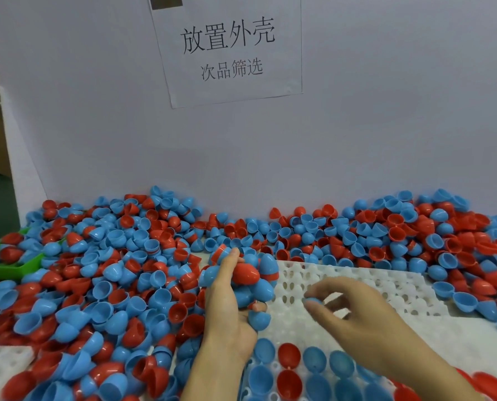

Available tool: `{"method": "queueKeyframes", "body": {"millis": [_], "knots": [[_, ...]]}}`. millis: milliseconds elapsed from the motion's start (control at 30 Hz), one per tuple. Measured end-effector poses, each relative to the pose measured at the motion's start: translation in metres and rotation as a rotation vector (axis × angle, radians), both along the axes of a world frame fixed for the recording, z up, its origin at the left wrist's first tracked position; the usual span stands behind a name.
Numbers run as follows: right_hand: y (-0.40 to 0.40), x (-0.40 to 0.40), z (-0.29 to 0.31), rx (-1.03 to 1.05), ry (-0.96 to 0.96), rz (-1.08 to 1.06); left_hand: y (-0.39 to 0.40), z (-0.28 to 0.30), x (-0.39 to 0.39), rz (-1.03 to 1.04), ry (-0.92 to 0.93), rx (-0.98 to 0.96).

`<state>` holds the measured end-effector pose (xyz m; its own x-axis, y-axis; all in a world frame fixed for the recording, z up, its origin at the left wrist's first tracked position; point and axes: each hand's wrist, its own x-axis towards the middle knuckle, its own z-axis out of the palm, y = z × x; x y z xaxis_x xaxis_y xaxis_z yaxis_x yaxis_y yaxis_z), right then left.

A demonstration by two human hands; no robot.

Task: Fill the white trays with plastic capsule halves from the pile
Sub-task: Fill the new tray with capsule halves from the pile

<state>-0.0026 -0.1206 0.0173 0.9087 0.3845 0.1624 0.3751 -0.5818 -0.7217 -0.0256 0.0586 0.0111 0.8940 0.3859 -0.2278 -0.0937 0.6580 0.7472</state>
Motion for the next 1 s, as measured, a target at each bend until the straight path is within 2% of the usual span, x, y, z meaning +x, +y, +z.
{"method": "queueKeyframes", "body": {"millis": [100, 233, 400, 600, 733, 1000], "knots": [[-0.014, 0.002, 0.008, 0.297, 0.134, -0.006, 0.000, 0.000, 0.000, -0.012, -0.013, 0.009], [-0.021, 0.005, 0.010, 0.578, 0.245, -0.009, 0.000, 0.000, -0.001, -0.005, 0.003, 0.020], [-0.023, 0.009, 0.008, 0.783, 0.234, -0.053, -0.001, 0.001, -0.002, -0.010, 0.002, 0.025], [-0.019, 0.007, 0.011, 0.852, 0.191, 0.011, -0.004, 0.003, -0.004, -0.011, 0.001, 0.024], [-0.018, 0.006, 0.012, 0.771, 0.243, 0.127, -0.004, 0.004, -0.004, -0.007, -0.004, 0.023], [-0.018, 0.005, 0.008, 0.650, 0.170, -0.004, -0.004, 0.004, -0.005, -0.019, 0.007, 0.014]]}}
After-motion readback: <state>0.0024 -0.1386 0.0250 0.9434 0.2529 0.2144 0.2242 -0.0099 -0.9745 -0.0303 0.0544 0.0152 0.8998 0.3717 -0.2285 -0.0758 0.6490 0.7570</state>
